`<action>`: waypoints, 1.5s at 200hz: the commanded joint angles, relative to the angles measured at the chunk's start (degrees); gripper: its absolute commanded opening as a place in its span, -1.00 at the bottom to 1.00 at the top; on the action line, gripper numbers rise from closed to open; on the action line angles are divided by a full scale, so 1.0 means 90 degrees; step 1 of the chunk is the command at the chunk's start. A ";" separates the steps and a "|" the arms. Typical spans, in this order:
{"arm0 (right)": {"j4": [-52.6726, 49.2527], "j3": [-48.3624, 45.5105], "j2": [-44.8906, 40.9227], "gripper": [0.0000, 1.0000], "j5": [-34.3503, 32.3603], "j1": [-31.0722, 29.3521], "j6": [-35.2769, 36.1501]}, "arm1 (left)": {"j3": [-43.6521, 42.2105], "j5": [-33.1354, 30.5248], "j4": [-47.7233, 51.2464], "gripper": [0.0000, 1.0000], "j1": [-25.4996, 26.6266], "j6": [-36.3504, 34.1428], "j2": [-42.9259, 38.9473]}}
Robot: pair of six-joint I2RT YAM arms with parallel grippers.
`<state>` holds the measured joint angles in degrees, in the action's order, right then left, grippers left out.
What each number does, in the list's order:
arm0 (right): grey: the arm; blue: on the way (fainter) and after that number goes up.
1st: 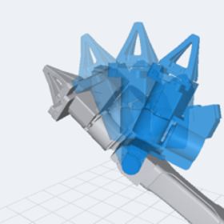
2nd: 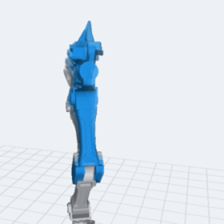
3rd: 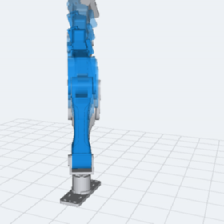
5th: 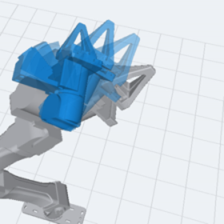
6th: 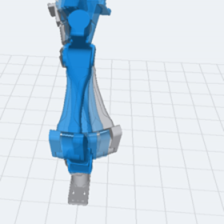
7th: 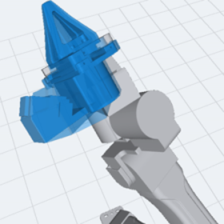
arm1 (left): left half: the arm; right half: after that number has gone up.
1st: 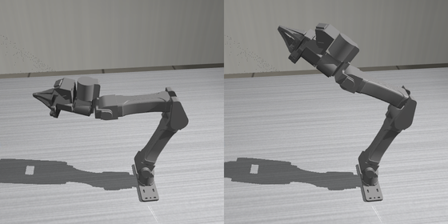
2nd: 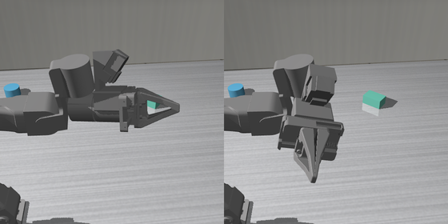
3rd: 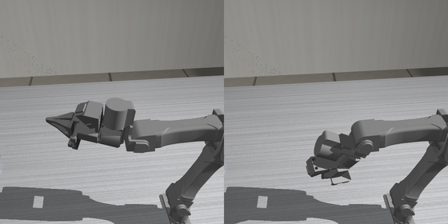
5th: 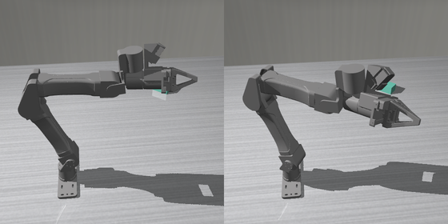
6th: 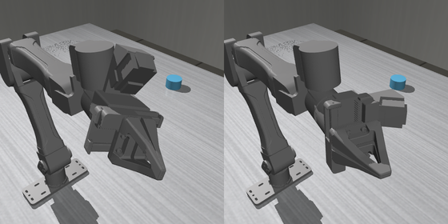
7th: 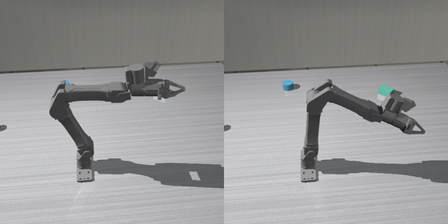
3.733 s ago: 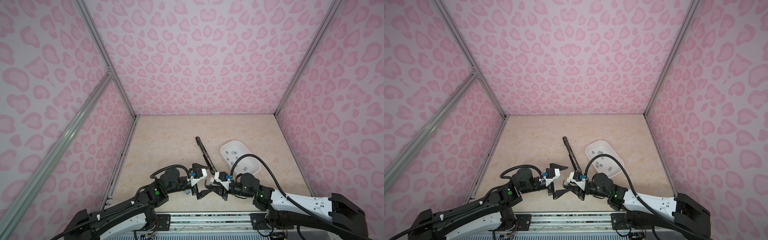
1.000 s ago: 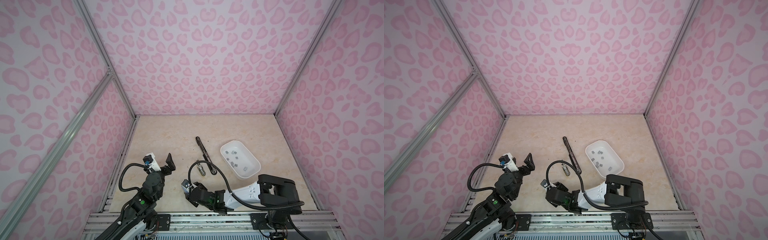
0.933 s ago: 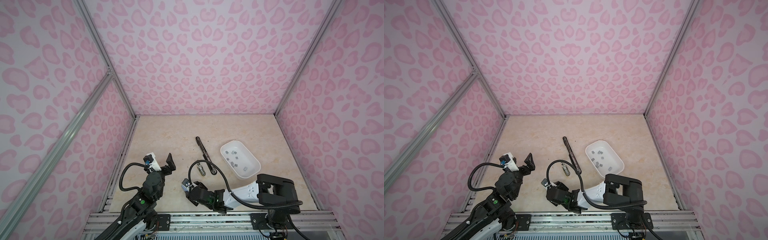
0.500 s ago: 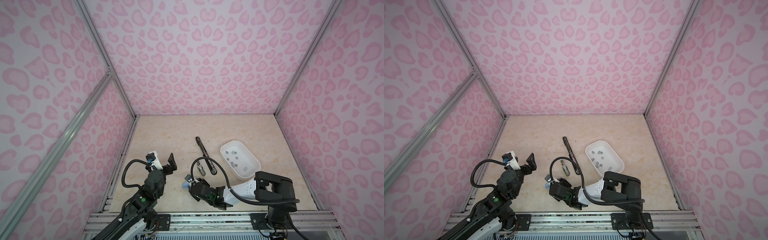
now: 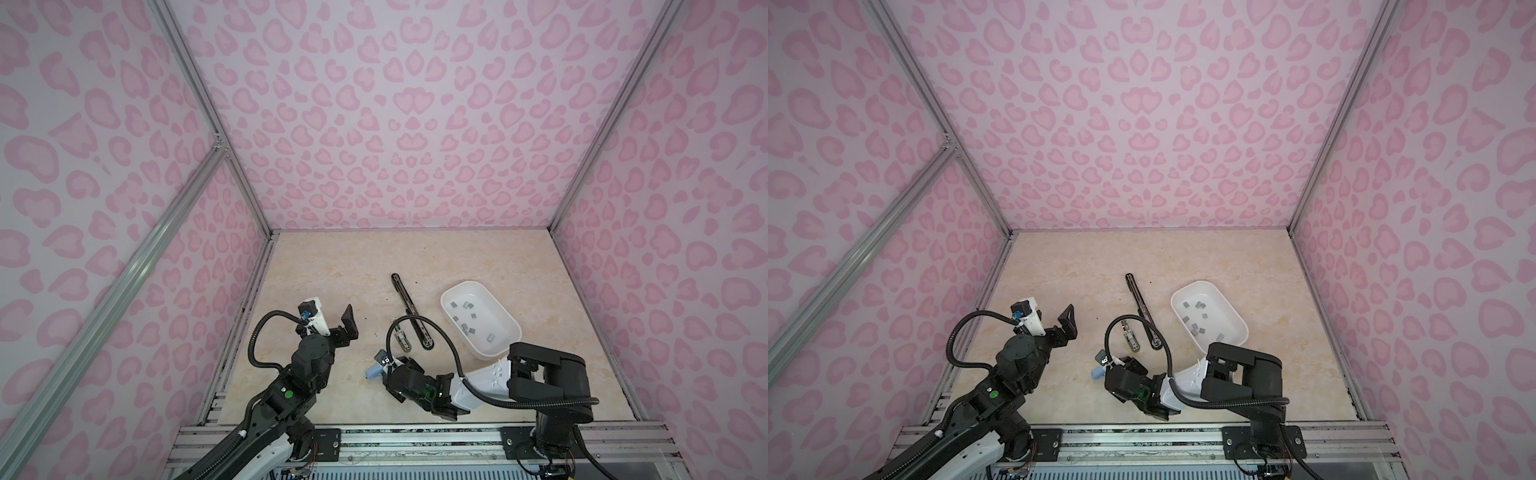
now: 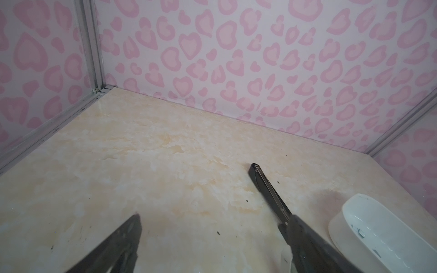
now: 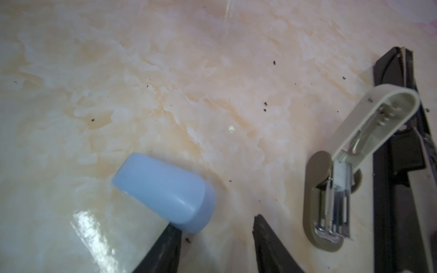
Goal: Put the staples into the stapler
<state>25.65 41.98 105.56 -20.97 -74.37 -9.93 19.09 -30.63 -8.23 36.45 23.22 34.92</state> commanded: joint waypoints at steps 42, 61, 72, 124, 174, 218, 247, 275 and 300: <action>0.0252 -0.0127 -0.0117 -0.03 -0.0070 0.0060 -0.0090 | 0.0858 0.0911 0.0921 0.94 -0.0007 -0.0118 0.0604; 0.0240 -0.0442 -0.0584 -0.02 -0.0253 0.0060 -0.0087 | 0.1183 0.1626 0.1746 0.98 -0.0007 -0.0070 0.0757; 0.0279 -0.0658 -0.0890 -0.01 -0.0323 0.0091 -0.0106 | 0.1299 0.2044 0.2197 0.92 -0.0007 0.0009 0.0893; 0.0263 -0.1400 -0.2314 -0.08 -0.0433 0.0187 -0.0137 | 0.1305 0.3592 0.2830 0.62 0.0273 0.0515 0.2190; 0.0262 -0.2179 -0.3475 -0.11 -0.0120 0.0460 -0.0279 | 0.1709 0.2393 0.3324 0.48 0.1527 0.0428 0.3279; 0.0188 -0.2659 -0.4213 -0.11 -0.0128 0.0470 -0.0419 | 0.1601 0.2115 0.3291 0.37 0.1605 0.0489 0.3730; 0.0080 -0.2787 -0.4471 -0.11 -0.0140 0.0490 -0.0485 | 0.1592 0.2237 0.3285 0.18 0.1634 0.0438 0.3892; 0.0070 -0.2791 -0.4468 -0.12 -0.0121 0.0518 -0.0516 | 0.1566 0.2288 0.3281 0.13 0.1663 0.0463 0.3893; 0.0090 -0.2771 -0.4411 -0.11 -0.0106 0.0534 -0.0514 | 0.1563 0.2367 0.3294 0.13 0.1675 0.0515 0.4006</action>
<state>26.70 17.10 65.43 -22.00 -69.73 -13.93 33.41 -9.85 20.93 51.37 27.11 70.08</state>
